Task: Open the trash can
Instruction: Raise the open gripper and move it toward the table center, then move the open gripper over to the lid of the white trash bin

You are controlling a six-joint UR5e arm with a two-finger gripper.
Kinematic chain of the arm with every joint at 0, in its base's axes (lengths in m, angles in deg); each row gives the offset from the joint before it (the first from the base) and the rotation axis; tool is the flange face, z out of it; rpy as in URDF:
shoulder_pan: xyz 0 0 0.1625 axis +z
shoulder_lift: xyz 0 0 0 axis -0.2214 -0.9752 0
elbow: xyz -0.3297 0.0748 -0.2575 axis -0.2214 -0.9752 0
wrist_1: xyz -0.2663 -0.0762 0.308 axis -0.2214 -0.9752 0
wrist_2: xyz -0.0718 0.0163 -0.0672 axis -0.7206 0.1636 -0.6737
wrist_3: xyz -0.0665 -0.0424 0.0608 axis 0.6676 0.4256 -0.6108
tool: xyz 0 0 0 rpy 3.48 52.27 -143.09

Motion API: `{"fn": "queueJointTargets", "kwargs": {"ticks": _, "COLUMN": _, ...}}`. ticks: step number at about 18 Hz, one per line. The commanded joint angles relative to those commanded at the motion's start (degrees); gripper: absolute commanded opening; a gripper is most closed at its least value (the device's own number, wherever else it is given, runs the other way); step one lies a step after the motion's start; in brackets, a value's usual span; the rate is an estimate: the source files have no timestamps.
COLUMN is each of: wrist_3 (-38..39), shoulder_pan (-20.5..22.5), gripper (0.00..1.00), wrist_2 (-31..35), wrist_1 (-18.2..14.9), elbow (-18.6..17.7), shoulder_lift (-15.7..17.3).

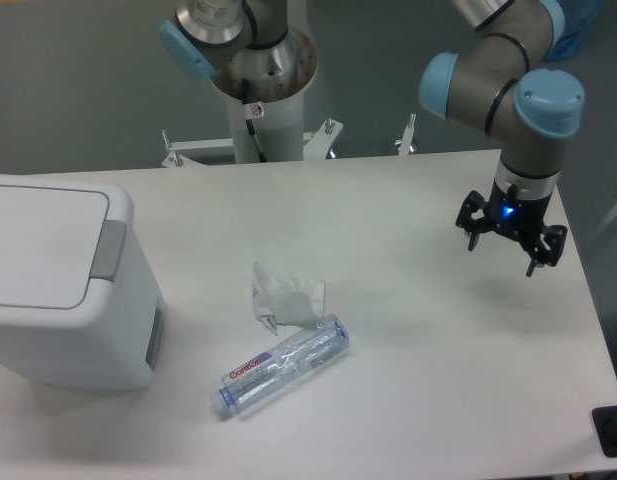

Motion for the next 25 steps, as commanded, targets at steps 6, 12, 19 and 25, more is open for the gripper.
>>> {"fn": "queueJointTargets", "kwargs": {"ticks": 6, "wrist_3": 3.5, "shoulder_pan": -1.4, "gripper": 1.0, "wrist_2": -1.7, "wrist_1": 0.0, "elbow": -1.3, "shoulder_lift": 1.4}}
{"fn": "queueJointTargets", "kwargs": {"ticks": 12, "wrist_3": 17.7, "shoulder_pan": -3.2, "gripper": 1.0, "wrist_2": -7.2, "wrist_1": 0.7, "elbow": -1.6, "shoulder_lift": 2.5}}
{"fn": "queueJointTargets", "kwargs": {"ticks": 19, "wrist_3": 38.3, "shoulder_pan": -8.4, "gripper": 1.0, "wrist_2": -11.3, "wrist_1": 0.9, "elbow": 0.5, "shoulder_lift": 5.6}}
{"fn": "queueJointTargets", "kwargs": {"ticks": 25, "wrist_3": 52.9, "shoulder_pan": -17.5, "gripper": 1.0, "wrist_2": -13.0, "wrist_1": 1.1, "elbow": 1.8, "shoulder_lift": 7.6}}
